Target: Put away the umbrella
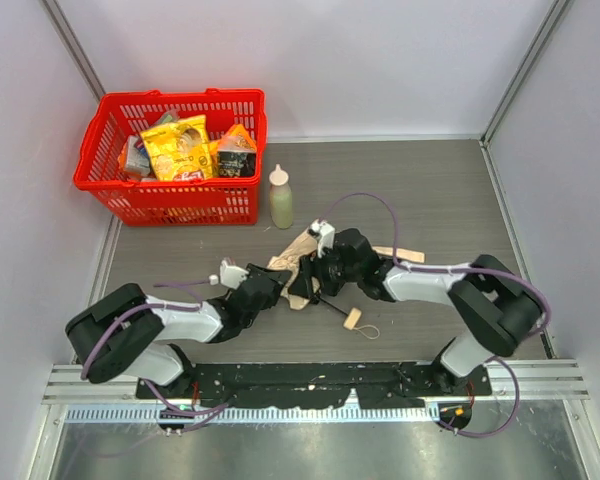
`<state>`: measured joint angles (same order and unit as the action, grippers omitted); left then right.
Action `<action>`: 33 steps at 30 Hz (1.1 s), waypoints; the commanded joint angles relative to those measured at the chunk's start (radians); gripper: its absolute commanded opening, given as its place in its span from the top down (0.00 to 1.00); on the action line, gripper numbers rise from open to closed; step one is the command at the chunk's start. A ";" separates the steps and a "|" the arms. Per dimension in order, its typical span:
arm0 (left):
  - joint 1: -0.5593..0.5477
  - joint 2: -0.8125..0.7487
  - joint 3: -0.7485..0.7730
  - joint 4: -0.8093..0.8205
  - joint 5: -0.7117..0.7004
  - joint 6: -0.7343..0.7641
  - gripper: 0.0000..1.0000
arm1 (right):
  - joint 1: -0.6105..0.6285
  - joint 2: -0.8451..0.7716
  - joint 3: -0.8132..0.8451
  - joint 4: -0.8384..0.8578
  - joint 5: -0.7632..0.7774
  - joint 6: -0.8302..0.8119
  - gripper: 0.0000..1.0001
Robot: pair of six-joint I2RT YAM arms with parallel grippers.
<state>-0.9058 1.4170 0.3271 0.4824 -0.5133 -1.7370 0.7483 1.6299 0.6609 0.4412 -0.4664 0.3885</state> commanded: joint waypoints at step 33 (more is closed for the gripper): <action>-0.004 -0.147 0.030 -0.318 0.042 0.057 1.00 | 0.375 0.143 -0.052 0.017 0.913 -0.389 0.88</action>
<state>-0.9024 1.2884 0.3534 0.2375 -0.4709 -1.7245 1.1660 1.7332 0.6518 0.5022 0.4553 -0.1009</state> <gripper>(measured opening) 0.250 0.268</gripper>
